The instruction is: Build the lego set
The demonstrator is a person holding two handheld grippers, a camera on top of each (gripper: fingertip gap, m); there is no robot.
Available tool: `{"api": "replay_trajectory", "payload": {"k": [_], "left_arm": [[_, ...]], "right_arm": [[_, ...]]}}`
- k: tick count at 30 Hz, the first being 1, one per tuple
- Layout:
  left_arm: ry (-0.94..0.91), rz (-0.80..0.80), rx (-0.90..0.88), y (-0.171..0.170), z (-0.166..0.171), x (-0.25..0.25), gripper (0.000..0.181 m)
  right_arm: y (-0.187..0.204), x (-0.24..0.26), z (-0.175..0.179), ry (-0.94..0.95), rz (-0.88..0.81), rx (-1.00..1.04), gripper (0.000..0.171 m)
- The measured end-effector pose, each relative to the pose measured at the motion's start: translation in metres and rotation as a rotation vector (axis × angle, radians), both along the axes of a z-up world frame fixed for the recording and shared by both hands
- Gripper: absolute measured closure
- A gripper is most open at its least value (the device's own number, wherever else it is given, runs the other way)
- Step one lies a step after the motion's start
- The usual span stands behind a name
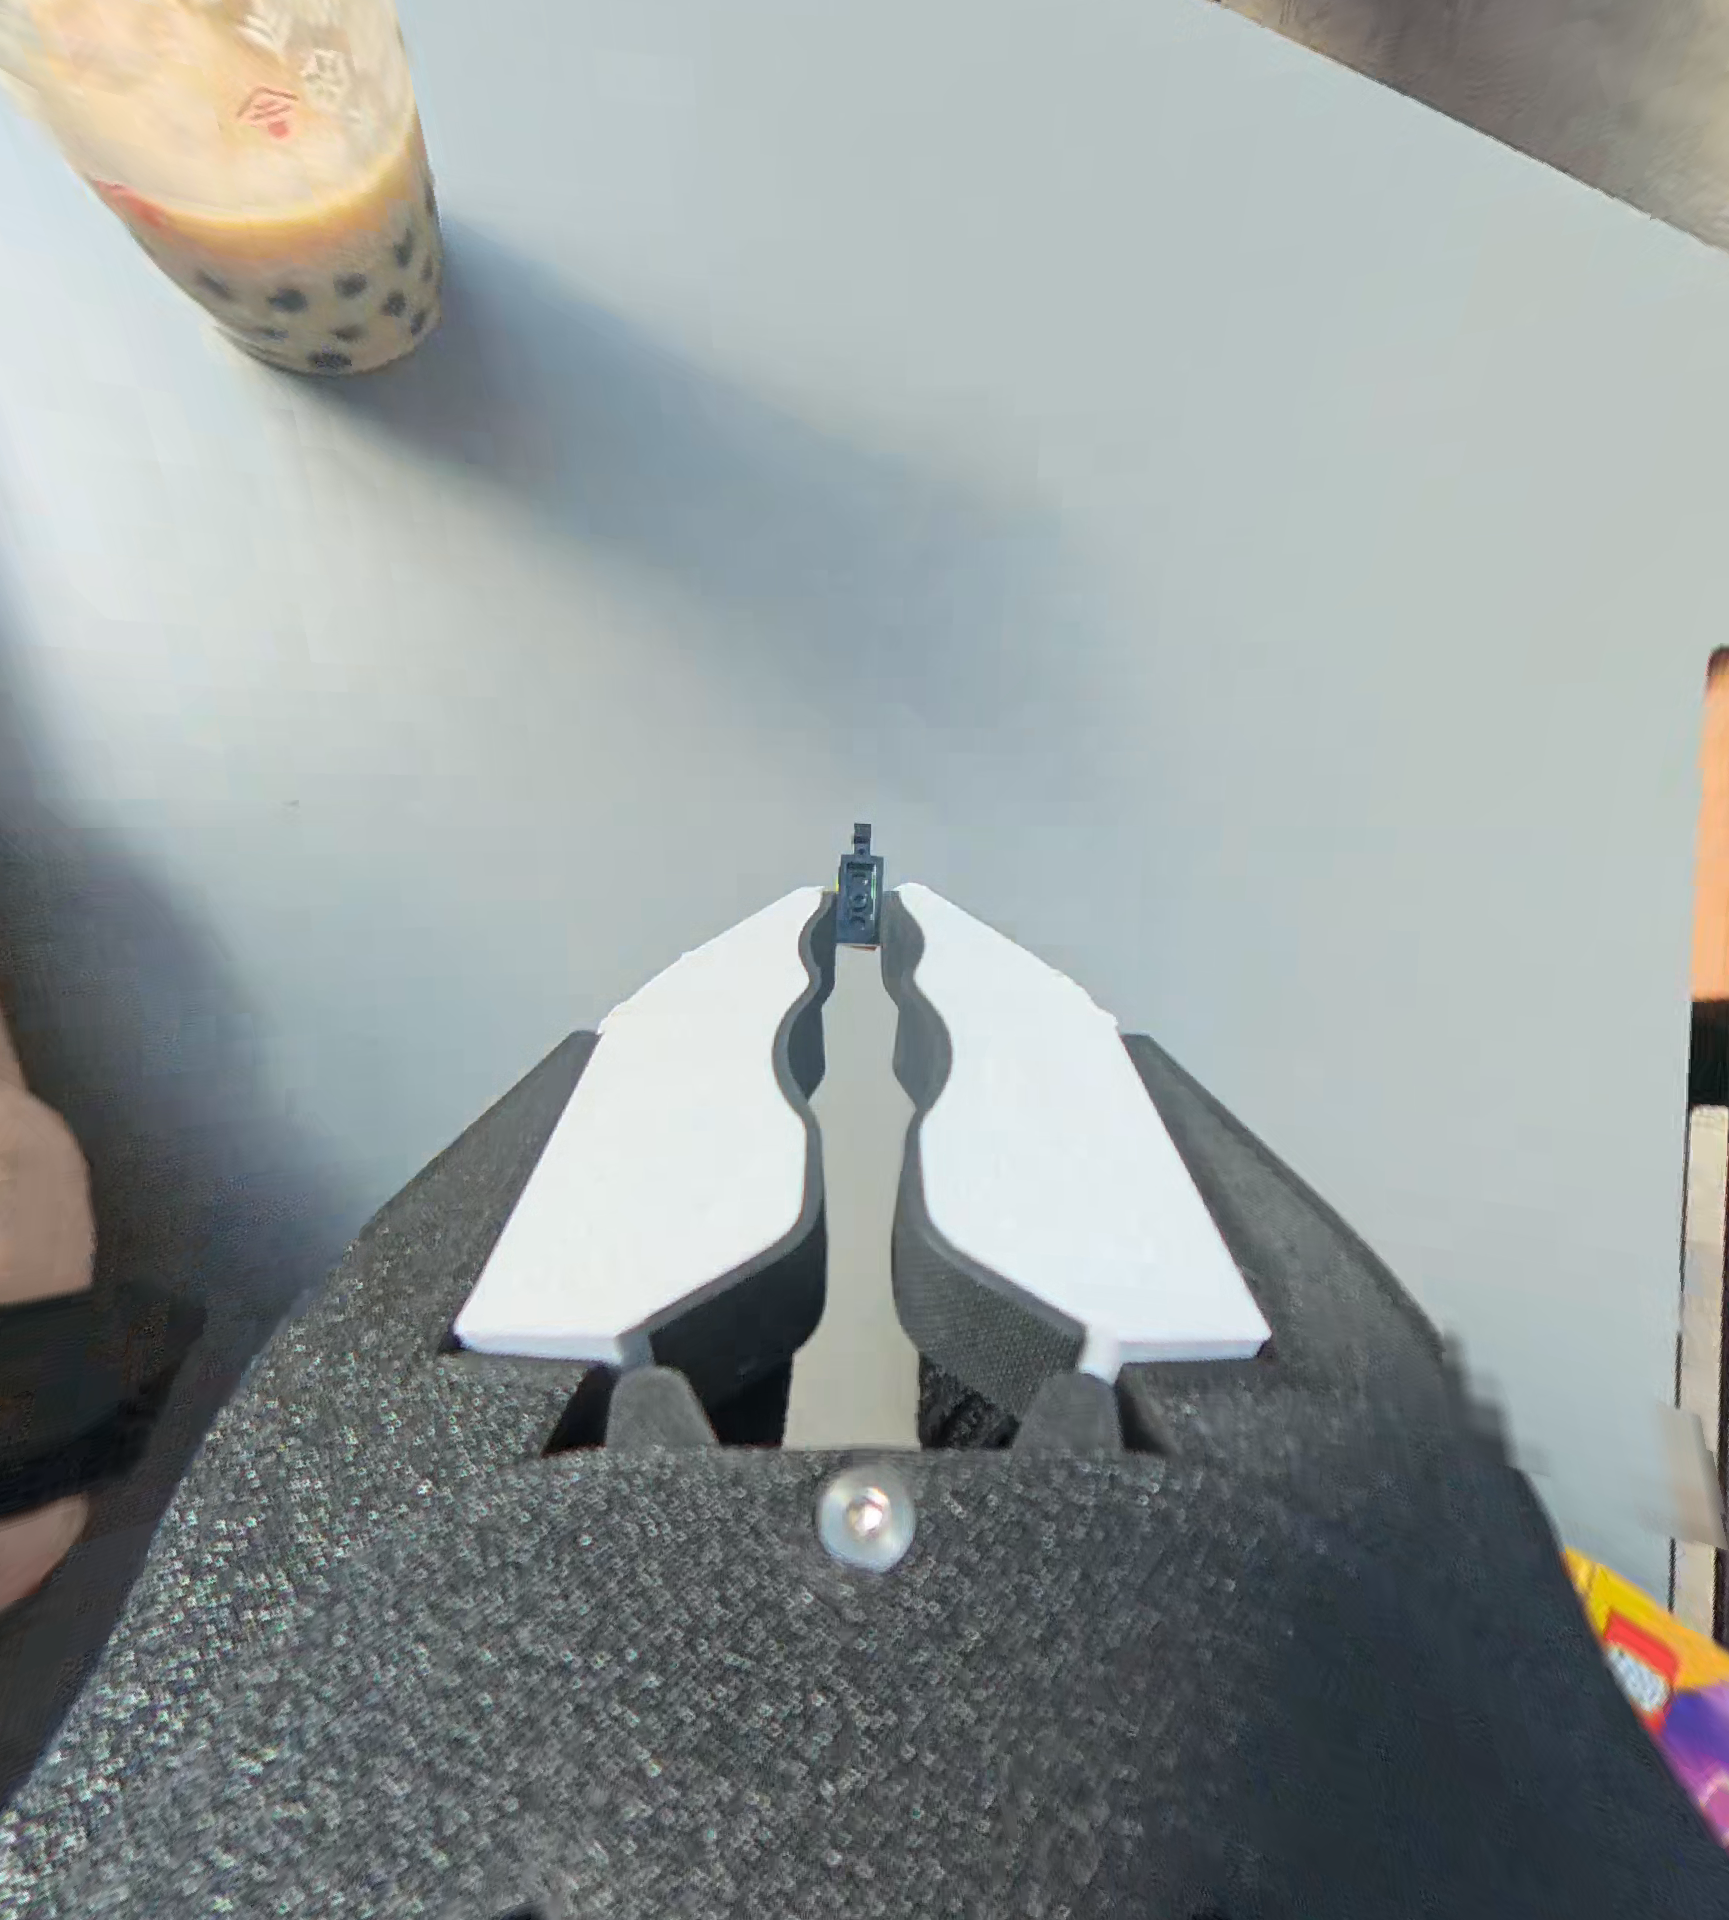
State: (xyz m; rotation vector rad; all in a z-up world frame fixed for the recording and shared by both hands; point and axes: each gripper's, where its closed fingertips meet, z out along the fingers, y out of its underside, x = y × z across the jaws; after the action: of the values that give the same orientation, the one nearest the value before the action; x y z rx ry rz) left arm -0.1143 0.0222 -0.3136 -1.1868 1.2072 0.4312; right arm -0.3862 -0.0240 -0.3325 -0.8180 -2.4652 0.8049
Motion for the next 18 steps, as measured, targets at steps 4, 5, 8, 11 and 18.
{"api": "replay_trajectory", "payload": {"k": [4, 5, 8, 11, 18], "left_arm": [[-0.044, 0.045, 0.038, 0.003, 0.010, -0.008, 0.169], [-0.077, 0.054, 0.041, 0.004, 0.014, -0.010, 0.169], [-0.261, 0.026, -0.032, 0.003, 0.028, -0.014, 0.171], [-0.572, -0.132, -0.147, -0.001, 0.065, 0.000, 0.172], [-0.877, -0.398, -0.313, 0.015, 0.143, 0.025, 0.170]], "right_arm": [[0.059, 0.114, 0.039, 0.071, -0.204, -0.168, 0.163], [0.068, 0.143, 0.047, 0.101, -0.256, -0.228, 0.163], [0.071, 0.215, 0.068, 0.231, -0.350, -0.441, 0.163], [0.060, 0.258, 0.087, 0.357, -0.380, -0.631, 0.163], [0.068, 0.306, 0.153, 0.914, -0.309, -0.785, 0.164]]}}
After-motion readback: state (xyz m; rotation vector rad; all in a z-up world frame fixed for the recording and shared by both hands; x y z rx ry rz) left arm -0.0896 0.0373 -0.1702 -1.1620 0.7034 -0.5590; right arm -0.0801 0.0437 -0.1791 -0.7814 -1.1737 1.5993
